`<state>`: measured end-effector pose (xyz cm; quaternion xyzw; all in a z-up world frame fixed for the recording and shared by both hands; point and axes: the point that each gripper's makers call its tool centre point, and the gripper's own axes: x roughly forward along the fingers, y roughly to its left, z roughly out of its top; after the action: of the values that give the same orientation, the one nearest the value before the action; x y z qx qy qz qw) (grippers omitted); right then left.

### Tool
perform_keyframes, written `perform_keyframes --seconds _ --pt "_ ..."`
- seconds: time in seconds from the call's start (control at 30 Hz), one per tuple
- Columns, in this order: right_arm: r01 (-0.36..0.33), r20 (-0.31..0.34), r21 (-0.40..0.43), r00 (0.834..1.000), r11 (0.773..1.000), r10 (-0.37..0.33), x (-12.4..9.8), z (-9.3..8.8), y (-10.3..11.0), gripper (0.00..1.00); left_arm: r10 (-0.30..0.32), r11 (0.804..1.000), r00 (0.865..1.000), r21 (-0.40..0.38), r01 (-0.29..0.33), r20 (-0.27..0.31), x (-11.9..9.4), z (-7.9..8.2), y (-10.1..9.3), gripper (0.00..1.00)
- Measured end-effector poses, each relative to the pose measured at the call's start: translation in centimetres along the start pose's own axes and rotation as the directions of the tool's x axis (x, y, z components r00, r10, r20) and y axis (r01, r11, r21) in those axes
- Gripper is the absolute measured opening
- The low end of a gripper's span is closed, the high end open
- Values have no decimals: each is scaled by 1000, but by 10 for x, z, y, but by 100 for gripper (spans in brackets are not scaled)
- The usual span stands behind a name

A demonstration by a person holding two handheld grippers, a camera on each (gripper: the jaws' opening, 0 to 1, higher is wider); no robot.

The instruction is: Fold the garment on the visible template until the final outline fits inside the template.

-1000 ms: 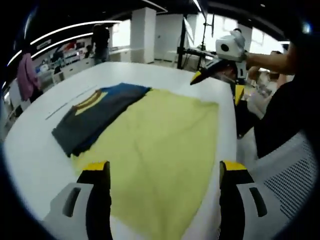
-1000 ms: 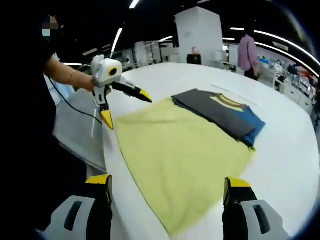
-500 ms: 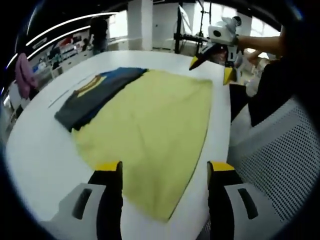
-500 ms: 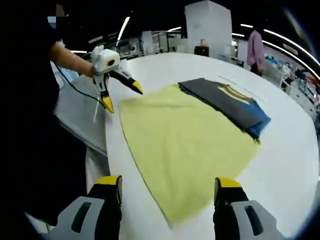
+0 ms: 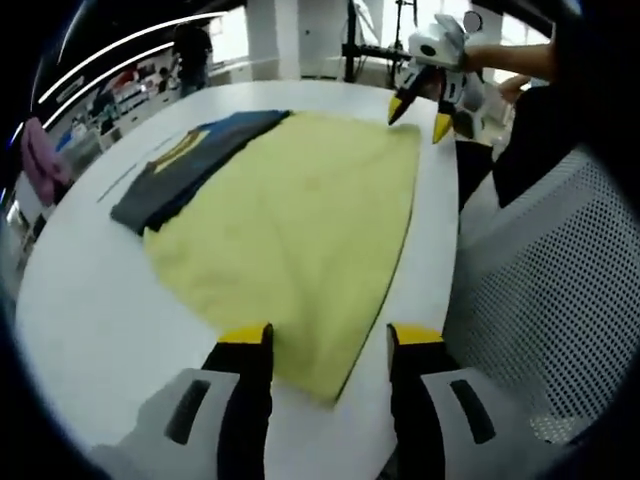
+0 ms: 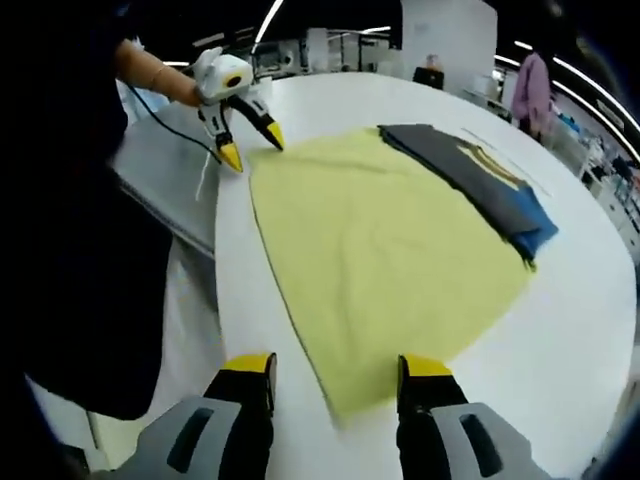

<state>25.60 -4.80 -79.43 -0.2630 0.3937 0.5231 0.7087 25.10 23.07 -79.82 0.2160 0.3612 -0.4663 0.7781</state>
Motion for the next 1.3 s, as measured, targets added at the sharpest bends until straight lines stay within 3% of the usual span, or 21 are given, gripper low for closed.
perform_keyframes --seconds 0.1,0.33,0.5,0.57,0.93,1.1,1.17,1.3 --pt "-1 -33 -23 999 1000 0 2 -6 0 39 -3 1000 1000 15 3 -22 -1 -4 1 34" --pt "2 -93 -54 996 999 -7 3 -17 -2 33 -12 999 998 50 15 -53 -3 -11 -1 31" --pt "15 -100 -77 995 997 -23 2 -17 -5 30 -14 998 998 63 17 -55 -3 -10 -1 30" --pt "9 -101 -71 995 997 -16 2 -16 -4 29 -19 994 998 102 26 -61 -2 -9 -4 28" --pt "23 -97 -65 995 998 -29 2 -16 -11 19 -21 996 998 86 27 -65 -1 -7 -3 21" --pt "40 -91 -66 995 997 -46 2 -16 -15 11 -19 996 997 88 25 -69 0 -7 -3 14" --pt "43 -91 -65 995 997 -49 3 -16 -16 9 8 994 996 111 2 -87 0 -9 2 4" --pt "60 -90 -67 994 996 -66 3 -15 -18 5 2 995 996 99 6 -86 0 -9 3 3"
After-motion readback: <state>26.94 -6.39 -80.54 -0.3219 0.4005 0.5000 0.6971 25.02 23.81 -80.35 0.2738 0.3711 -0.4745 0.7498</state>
